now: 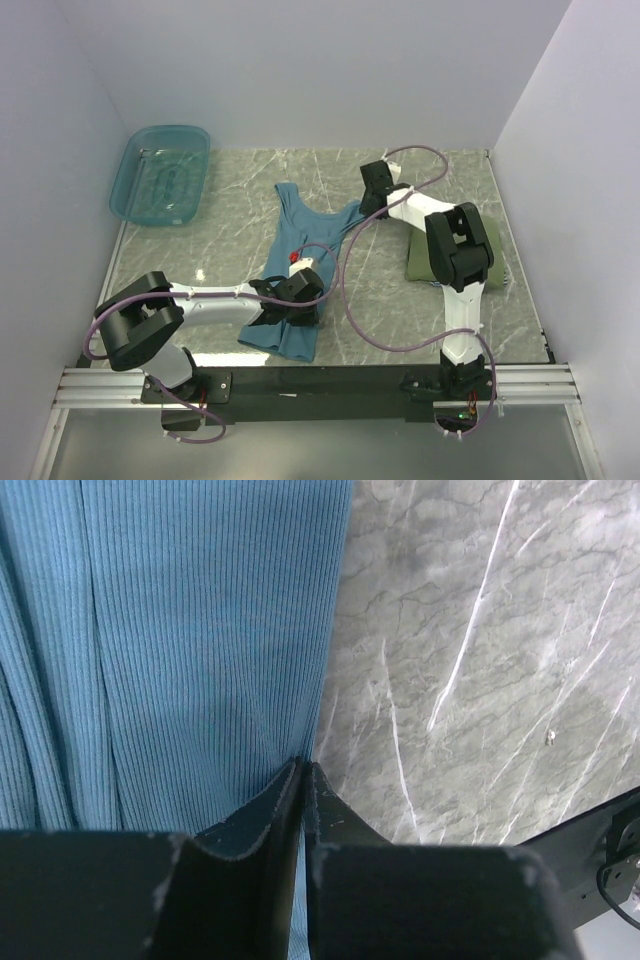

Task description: Fold and stack the tank tops

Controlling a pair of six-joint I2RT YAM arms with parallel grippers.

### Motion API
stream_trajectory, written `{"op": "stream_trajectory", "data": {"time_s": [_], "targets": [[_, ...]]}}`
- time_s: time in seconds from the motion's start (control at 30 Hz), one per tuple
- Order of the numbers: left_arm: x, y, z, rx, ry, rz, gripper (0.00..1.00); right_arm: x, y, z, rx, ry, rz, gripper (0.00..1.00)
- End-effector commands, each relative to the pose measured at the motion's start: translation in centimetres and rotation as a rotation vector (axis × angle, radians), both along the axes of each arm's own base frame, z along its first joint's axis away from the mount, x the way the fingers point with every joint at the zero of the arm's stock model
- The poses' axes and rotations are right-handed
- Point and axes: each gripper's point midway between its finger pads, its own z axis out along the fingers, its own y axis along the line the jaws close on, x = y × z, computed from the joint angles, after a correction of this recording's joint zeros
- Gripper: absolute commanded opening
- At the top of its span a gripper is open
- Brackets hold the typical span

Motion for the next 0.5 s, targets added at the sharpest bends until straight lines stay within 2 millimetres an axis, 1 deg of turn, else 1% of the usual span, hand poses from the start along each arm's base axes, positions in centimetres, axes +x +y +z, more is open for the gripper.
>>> {"op": "stream_trajectory", "data": {"time_s": [0.0, 0.07, 0.13, 0.17, 0.2, 0.23, 0.27, 0.3, 0.37, 0.43, 0.47], "targets": [[-1.8, 1.8, -1.7, 0.076, 0.059, -0.055, 0.12, 2.1, 0.1, 2.0, -0.001, -0.059, -0.006, 0.26], [-2.0, 1.7, -1.8, 0.074, 0.065, -0.067, 0.12, 2.3, -0.1, 2.8, -0.012, -0.06, -0.011, 0.15], [-2.0, 1.7, -1.9, 0.075, 0.067, -0.072, 0.11, 1.9, -0.5, 3.6, -0.031, -0.047, -0.018, 0.1], [-2.1, 1.7, -1.9, 0.076, 0.069, -0.076, 0.11, 2.1, -0.5, 4.6, -0.034, -0.057, -0.015, 0.1], [-2.3, 1.7, -2.0, 0.073, 0.074, -0.082, 0.11, 1.4, -1.0, 4.5, -0.058, -0.026, -0.02, 0.09], [-2.3, 1.6, -1.9, 0.068, 0.073, -0.085, 0.11, 1.3, -1.4, 5.0, -0.081, -0.024, -0.026, 0.08], [-2.4, 1.6, -1.9, 0.067, 0.075, -0.09, 0.11, 1.5, -1.5, 5.9, -0.092, -0.033, -0.032, 0.07], [-2.5, 1.6, -1.8, 0.061, 0.079, -0.094, 0.1, 0.9, -1.9, 5.9, -0.114, -0.008, -0.035, 0.06], [-2.7, 1.4, -1.7, 0.054, 0.077, -0.109, 0.1, 0.4, -2.4, 6.2, -0.163, 0.02, -0.035, 0.05], [-2.9, 1.4, -1.6, 0.049, 0.078, -0.115, 0.1, 0.5, -2.5, 6.9, -0.208, 0.015, -0.043, 0.04], [-3.0, 1.4, -1.6, 0.047, 0.079, -0.118, 0.1, 0.0, -2.7, 6.6, -0.243, 0.036, -0.046, 0.04]]}}
